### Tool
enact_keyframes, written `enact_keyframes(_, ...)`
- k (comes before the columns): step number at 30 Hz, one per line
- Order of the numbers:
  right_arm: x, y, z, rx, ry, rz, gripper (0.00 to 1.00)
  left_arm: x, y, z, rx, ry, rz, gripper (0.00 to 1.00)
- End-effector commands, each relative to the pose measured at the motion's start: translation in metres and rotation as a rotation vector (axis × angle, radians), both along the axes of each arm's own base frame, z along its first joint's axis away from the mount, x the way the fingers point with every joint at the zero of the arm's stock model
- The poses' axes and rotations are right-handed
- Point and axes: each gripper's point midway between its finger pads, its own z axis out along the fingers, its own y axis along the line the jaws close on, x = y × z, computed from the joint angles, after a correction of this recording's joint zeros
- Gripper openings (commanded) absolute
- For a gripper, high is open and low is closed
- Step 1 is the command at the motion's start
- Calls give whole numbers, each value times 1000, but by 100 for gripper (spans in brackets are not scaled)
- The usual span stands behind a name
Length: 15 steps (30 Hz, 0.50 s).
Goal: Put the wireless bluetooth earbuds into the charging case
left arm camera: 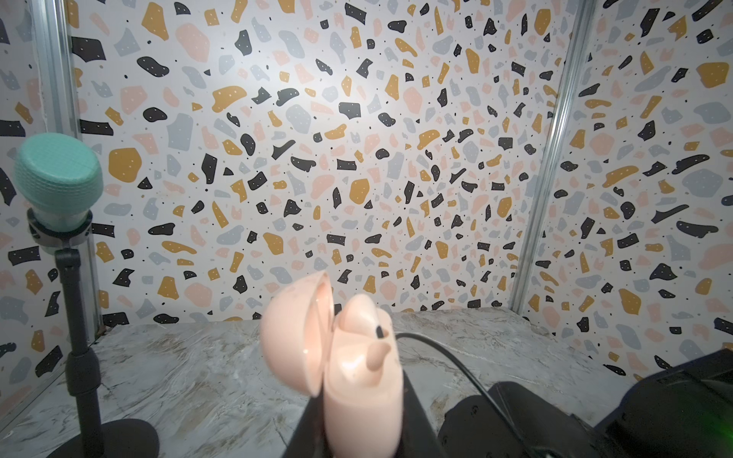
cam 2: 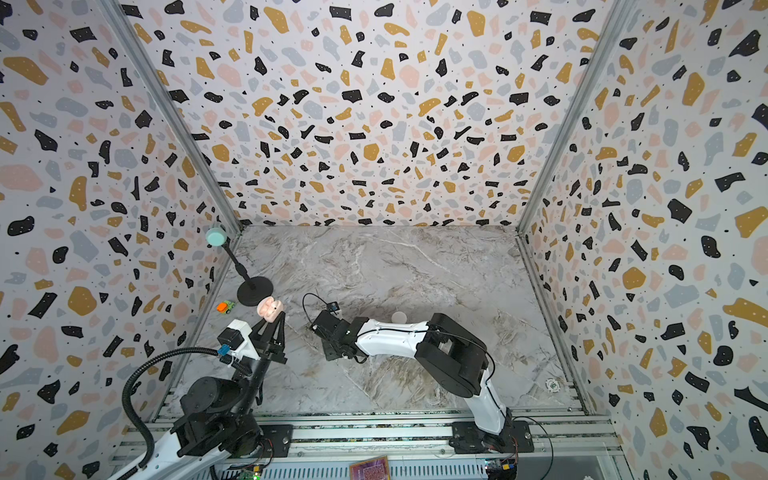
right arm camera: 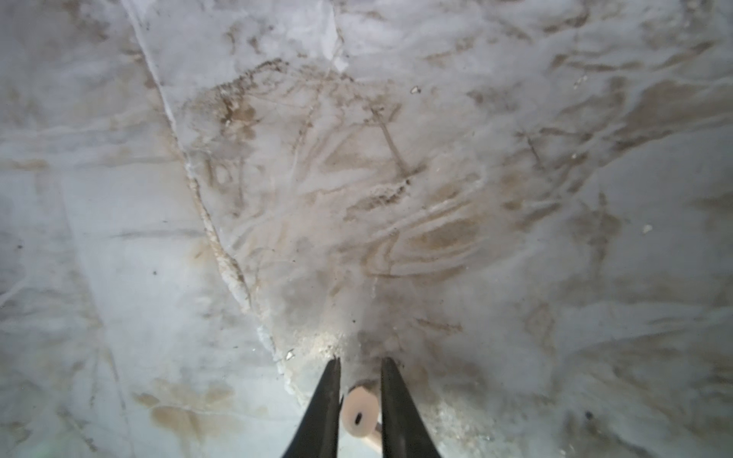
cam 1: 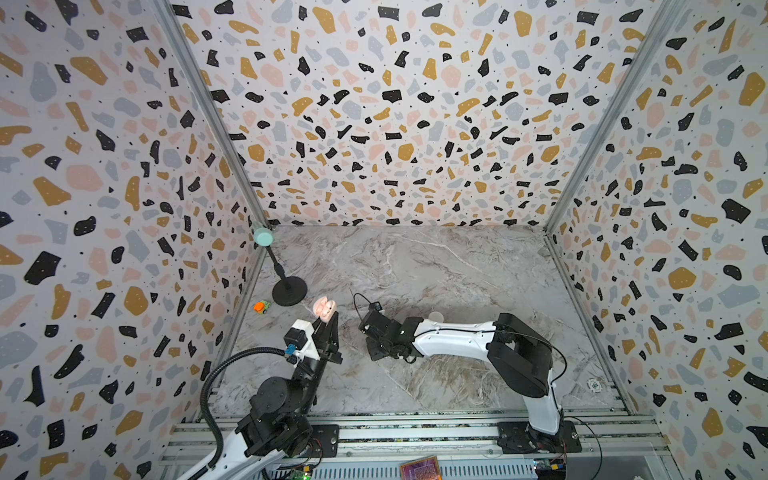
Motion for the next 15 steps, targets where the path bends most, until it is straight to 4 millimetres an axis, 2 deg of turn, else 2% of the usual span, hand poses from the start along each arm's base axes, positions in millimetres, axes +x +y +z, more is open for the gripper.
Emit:
enact_keyframes(1, -2, 2, 23, 42, -19, 17, 24, -1, 3, 7, -30, -31, 4, 0)
enact_keyframes(8, -10, 0, 25, 53, -27, 94, 35, -1, 3, 8, -31, -32, 2, 0)
enact_keyframes(15, -15, 0, 16, 6, -23, 162, 36, -1, 2, 8, -30, -32, 2, 0)
